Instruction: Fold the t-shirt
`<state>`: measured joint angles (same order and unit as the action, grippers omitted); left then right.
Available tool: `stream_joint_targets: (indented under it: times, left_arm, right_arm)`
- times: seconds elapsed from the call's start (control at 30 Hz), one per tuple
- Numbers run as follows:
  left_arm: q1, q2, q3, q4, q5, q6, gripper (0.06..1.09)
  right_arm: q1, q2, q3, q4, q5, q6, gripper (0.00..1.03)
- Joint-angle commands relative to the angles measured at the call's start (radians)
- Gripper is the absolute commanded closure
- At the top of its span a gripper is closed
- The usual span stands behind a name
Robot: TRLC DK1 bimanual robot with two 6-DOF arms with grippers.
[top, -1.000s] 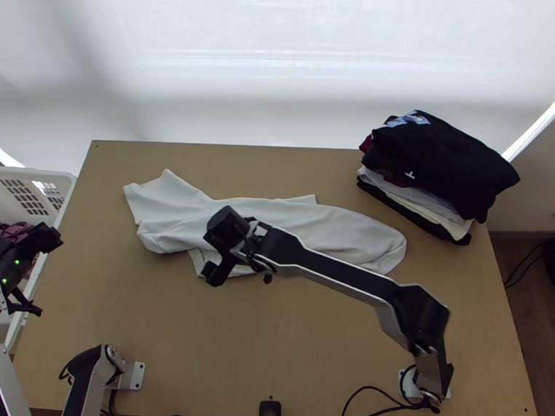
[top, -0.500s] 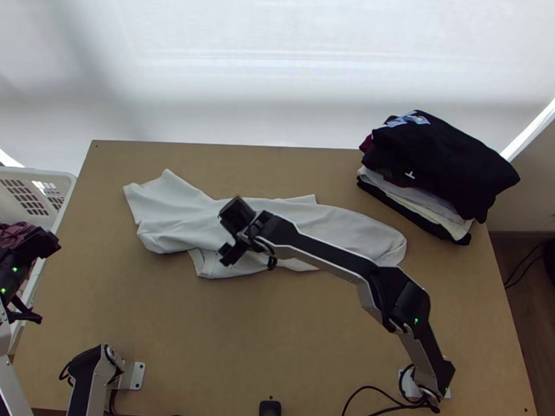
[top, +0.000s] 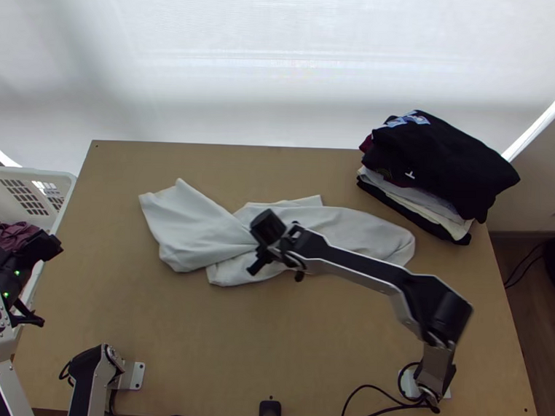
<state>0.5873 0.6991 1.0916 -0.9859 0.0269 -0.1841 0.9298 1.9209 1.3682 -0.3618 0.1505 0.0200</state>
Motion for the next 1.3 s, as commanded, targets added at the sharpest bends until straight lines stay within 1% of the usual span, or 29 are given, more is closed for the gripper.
stream_joint_targets:
  times: [0.0,0.13,0.37,0.43,0.47,0.5,0.57,0.6,0.63,0.67,0.7,0.8,0.87,0.93,1.03,1.07,1.13,1.27]
  left_arm:
    - [-0.014,-0.010,-0.027,0.001,0.011,-0.020,0.10]
    - [-0.032,-0.013,-0.042,0.007,0.011,-0.037,0.10]
    - [-0.086,-0.015,-0.052,0.026,0.011,-0.069,0.10]
    - [-0.098,-0.010,-0.052,0.036,0.011,-0.072,0.10]
    - [-0.103,-0.010,-0.052,0.039,0.011,-0.072,0.10]
    - [-0.104,-0.007,-0.052,0.043,0.011,-0.072,0.10]
    - [-0.110,-0.004,-0.050,0.049,0.010,-0.072,0.10]
    - [-0.116,-0.003,-0.048,0.050,0.010,-0.072,0.10]
    - [-0.116,-0.001,-0.048,0.052,0.010,-0.072,0.10]
    - [-0.118,-0.001,-0.047,0.052,0.010,-0.072,0.10]
    - [-0.122,0.000,-0.047,0.053,0.010,-0.072,0.10]
    - [-0.124,0.002,-0.047,0.058,0.010,-0.072,0.10]
    - [-0.129,0.002,-0.048,0.061,0.010,-0.072,0.10]
    - [-0.129,0.002,-0.048,0.064,0.010,-0.075,0.10]
    - [-0.129,0.002,-0.048,0.067,0.010,-0.078,0.10]
    - [-0.129,0.000,-0.048,0.067,0.010,-0.080,0.10]
    - [-0.127,-0.003,-0.052,0.067,0.010,-0.084,0.10]
    - [-0.127,-0.016,-0.067,0.070,0.010,-0.089,0.10]
  right_arm:
    - [-0.054,-0.115,-0.116,0.009,0.032,0.023,1.00]
    - [-0.140,-0.232,-0.225,0.021,0.040,0.020,1.00]
    - [-0.333,-0.387,-0.357,0.021,0.040,-0.009,1.00]
    - [-0.358,-0.421,-0.383,0.021,0.040,-0.029,1.00]
    - [-0.365,-0.438,-0.391,0.021,0.040,-0.042,0.97]
    - [-0.365,-0.456,-0.393,0.021,0.038,-0.043,0.86]
    - [-0.338,-0.514,-0.405,0.023,0.040,-0.054,0.83]
    - [-0.322,-0.550,-0.414,0.052,0.040,-0.066,0.66]
    - [-0.292,-0.588,-0.428,0.080,0.041,-0.075,0.35]
    - [-0.263,-0.623,-0.434,0.095,0.041,-0.088,0.13]
    - [-0.241,-0.642,-0.426,0.093,0.040,-0.101,0.11]
    - [-0.126,-0.680,-0.370,0.027,0.064,-0.106,0.10]
    - [-0.066,-0.704,-0.347,0.003,0.064,-0.112,0.10]
    - [-0.022,-0.703,-0.330,-0.034,0.064,-0.132,0.10]
    - [0.026,-0.695,-0.347,-0.035,0.066,-0.157,0.11]
    - [0.044,-0.694,-0.359,-0.035,0.069,-0.167,0.12]
    - [0.086,-0.692,-0.391,-0.019,0.083,-0.193,0.21]
    - [0.173,-0.680,-0.452,0.012,0.081,-0.262,0.22]
